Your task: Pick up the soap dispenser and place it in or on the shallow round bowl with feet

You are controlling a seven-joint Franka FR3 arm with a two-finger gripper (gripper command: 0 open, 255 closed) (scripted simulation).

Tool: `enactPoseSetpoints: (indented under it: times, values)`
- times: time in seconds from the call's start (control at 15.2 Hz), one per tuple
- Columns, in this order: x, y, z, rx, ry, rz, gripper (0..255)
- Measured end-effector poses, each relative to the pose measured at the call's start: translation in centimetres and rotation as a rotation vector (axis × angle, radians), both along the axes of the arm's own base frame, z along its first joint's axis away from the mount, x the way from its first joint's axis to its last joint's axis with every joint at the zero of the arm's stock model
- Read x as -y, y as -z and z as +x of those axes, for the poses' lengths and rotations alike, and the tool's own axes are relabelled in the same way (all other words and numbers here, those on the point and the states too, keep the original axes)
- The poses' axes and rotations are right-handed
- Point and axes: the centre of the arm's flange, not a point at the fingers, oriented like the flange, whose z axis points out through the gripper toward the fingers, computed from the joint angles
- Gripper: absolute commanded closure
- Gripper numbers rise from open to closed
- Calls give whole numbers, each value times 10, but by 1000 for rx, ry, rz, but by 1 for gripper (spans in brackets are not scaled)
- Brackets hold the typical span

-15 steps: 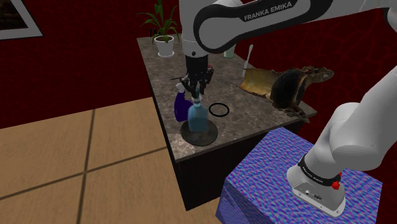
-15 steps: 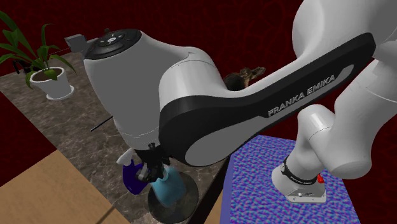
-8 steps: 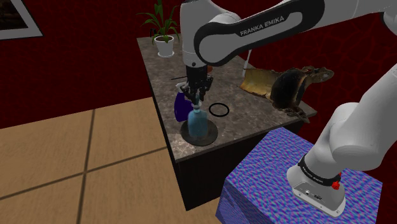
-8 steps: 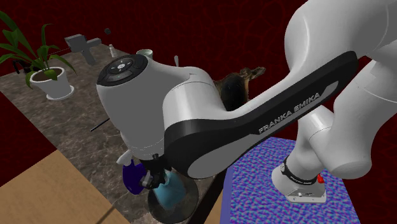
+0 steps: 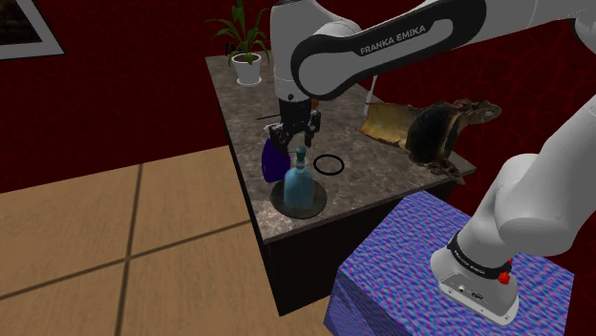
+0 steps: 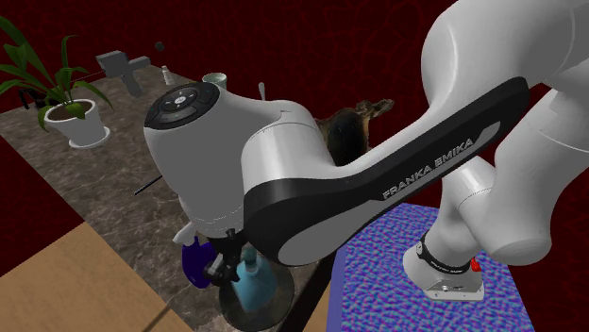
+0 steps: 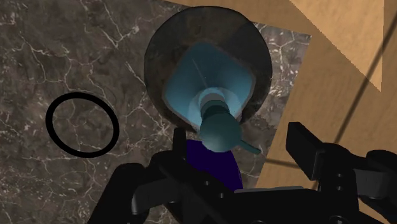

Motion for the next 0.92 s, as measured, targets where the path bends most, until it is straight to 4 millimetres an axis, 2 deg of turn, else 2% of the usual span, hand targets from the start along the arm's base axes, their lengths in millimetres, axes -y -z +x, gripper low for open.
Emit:
enactPoseSetpoints:
  times: [0.26,0.59,0.92]
  values:
    - [0,0,0,0,0,0,0]
    - [-3,-46,0,2,0,1,0]
    - [-2,-50,0,0,0,0,0]
